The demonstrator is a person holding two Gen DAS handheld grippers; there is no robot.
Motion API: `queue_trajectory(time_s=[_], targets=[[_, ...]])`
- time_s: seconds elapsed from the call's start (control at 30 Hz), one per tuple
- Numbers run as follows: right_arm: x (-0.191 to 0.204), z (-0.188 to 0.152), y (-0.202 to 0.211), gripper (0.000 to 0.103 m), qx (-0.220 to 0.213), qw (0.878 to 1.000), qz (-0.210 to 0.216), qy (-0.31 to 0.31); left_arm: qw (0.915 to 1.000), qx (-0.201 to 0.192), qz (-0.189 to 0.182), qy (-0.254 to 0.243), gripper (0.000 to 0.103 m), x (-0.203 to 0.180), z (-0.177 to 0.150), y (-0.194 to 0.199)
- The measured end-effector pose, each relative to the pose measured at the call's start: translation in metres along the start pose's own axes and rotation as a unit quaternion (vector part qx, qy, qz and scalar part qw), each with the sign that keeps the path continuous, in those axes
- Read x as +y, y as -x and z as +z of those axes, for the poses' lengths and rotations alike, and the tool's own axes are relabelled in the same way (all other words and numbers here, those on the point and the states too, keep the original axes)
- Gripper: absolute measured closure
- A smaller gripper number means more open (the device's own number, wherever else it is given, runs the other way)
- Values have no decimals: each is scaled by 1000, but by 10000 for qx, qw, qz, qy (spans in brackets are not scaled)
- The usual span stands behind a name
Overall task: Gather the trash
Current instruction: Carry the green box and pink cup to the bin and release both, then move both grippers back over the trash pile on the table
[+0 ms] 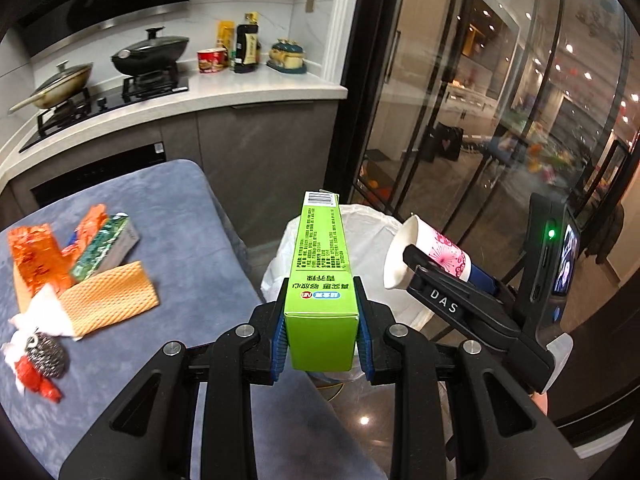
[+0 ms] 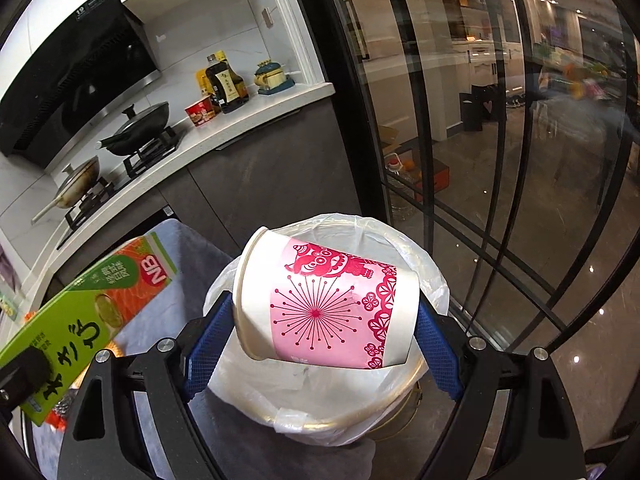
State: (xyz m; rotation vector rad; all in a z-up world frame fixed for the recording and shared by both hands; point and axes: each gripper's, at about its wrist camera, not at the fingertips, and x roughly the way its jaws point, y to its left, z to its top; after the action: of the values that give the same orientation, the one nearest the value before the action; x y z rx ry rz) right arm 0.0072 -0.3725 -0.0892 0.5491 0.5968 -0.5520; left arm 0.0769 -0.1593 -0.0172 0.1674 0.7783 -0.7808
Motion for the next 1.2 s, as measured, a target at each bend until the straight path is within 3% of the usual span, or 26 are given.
queue_trajectory(time_s=[0.4,0.57,0.67,0.8,0.93,1.2], targets=[[-2,6,-37,20,194,9997,-145,-3,9988,455,-87,-125,75,-12,6,-62],[-5,9,-43,20,236,9996,-145,-87,9990,437,-48,-105,70,-9,9,-71],[-5,10,-43,17,247,9995,-165,-127,9993,373,4,-14,59,-4,13,-71],[-3,12,-42,17,226,9995,-172,-108,9994,319,64,84,57,6,16,-67],[3,14,-37,17,171,9997,-139,-60,9994,220,190,188,49,19,17,-58],[31,15,-16,17,-18,9999,52,152,9968,59,536,597,47,61,11,-30]])
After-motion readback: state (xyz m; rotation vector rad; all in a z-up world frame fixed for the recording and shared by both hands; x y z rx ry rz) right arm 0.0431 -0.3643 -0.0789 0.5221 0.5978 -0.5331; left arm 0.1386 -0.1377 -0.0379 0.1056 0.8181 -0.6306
